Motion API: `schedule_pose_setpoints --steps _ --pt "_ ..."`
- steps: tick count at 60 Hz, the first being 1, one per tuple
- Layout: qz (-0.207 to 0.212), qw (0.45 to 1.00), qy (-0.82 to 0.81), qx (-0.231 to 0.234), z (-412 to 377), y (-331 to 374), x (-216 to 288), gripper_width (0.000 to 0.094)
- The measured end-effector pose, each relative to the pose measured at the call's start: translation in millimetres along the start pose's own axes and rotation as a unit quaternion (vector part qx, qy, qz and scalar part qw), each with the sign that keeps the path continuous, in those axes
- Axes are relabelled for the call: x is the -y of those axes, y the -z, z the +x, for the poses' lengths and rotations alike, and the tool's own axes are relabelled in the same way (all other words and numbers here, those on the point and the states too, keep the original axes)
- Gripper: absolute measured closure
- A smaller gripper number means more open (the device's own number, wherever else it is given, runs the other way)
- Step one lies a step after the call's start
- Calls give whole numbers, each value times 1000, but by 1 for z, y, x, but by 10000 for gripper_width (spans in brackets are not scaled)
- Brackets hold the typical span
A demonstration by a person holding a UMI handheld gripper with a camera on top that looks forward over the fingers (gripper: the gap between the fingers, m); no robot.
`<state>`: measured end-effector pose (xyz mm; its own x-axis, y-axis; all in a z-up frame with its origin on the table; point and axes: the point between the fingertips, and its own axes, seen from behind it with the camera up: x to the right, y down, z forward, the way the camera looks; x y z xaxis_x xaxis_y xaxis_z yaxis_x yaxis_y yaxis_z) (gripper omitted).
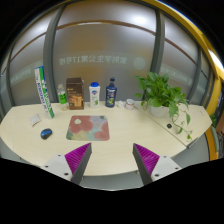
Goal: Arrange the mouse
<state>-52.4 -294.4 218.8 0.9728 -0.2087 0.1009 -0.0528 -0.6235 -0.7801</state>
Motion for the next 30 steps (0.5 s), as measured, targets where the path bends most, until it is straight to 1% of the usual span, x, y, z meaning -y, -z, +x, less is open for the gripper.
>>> schedule_pose_setpoints --steps 4,10,16,21,30 --pt "-6 1000 3 -2 -2 -2 -9 82" --pt "-23 1000 7 -6 -12 -7 -37 83" --pt "-42 999 11 -6 -39 -14 -66 82" --pt "-54 998 11 8 -79 -21 -88 84" --pt "-54 997 5 60 -185 -42 -109 84"
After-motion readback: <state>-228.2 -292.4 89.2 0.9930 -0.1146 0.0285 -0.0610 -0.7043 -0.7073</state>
